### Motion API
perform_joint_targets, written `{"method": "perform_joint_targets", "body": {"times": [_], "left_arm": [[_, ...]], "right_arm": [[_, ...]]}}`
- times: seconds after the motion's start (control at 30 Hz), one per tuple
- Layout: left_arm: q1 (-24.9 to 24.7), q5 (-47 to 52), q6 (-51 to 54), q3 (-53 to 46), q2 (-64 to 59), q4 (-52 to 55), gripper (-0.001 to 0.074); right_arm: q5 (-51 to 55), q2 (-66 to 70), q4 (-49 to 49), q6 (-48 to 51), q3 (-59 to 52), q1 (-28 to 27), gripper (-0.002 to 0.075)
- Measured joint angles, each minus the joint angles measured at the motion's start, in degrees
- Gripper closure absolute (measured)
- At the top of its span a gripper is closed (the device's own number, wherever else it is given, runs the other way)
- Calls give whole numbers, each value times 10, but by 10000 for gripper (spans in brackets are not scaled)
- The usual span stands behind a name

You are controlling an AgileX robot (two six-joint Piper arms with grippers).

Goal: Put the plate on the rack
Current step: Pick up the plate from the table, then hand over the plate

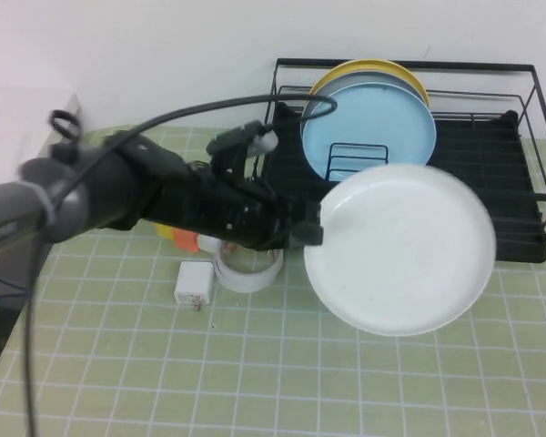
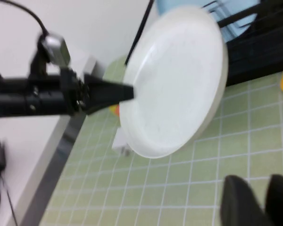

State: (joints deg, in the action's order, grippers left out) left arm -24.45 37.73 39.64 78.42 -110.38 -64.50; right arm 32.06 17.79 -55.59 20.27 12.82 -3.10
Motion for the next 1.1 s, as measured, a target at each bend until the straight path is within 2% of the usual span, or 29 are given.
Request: {"method": "perform_joint_targets", "body": {"times": [0.2, 0.27, 0.37, 0.47, 0.6, 0.87, 0.93, 1.0, 1.07, 1.1], "left_arm": [[0, -19, 209, -129, 122, -190, 731], [-1, -35, 295, -174, 156, -256, 731], [-1, -55, 401, -232, 214, -303, 731], [-1, -70, 444, -265, 251, -316, 731], [-1, -82, 459, -277, 270, -319, 731], [-1, -89, 460, -277, 273, -326, 731], [-1, -90, 460, -277, 273, -326, 731], [-1, -96, 460, -277, 273, -326, 731], [-1, -104, 460, -277, 273, -326, 726], [1, -104, 463, -277, 273, -326, 715]], "right_arm": [[75, 221, 2, 122, 169, 0, 288], [104, 296, 2, 169, 230, 0, 247], [137, 394, -4, 236, 308, 0, 228], [169, 474, -35, 315, 377, 0, 222], [226, 567, -86, 396, 436, 11, 221], [258, 679, -87, 461, 467, 100, 235], [258, 692, -86, 470, 467, 113, 290], [258, 701, -83, 484, 467, 119, 393], [245, 706, -83, 497, 467, 119, 549], [233, 706, -83, 500, 467, 119, 570]]}}
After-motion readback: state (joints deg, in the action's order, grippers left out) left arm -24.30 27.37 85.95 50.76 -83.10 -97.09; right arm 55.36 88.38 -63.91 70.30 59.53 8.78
